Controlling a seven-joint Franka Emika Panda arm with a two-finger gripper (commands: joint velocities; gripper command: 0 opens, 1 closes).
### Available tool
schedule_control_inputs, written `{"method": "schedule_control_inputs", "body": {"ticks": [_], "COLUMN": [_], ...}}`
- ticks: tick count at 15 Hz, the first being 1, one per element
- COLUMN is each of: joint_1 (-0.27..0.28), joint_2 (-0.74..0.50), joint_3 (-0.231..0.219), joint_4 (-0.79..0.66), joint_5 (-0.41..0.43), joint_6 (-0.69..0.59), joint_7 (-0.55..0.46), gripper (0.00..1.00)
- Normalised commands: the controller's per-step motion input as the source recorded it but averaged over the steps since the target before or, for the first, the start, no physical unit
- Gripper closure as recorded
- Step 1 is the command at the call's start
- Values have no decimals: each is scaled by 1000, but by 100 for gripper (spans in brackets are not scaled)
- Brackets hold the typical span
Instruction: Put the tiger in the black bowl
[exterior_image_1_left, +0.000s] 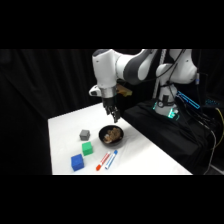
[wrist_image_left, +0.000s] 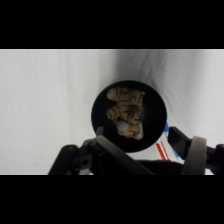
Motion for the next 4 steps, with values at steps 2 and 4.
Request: {"method": "schedule_control_inputs", "body": {"ticks": [2,4], "joint_1": [6,11], "joint_2": [-436,-258], "joint_3": [49,40], "joint_4": [12,59], "joint_5": [83,132], "joint_6": [-345,-208], "joint_7": [-150,-213], "gripper": [0,0]}}
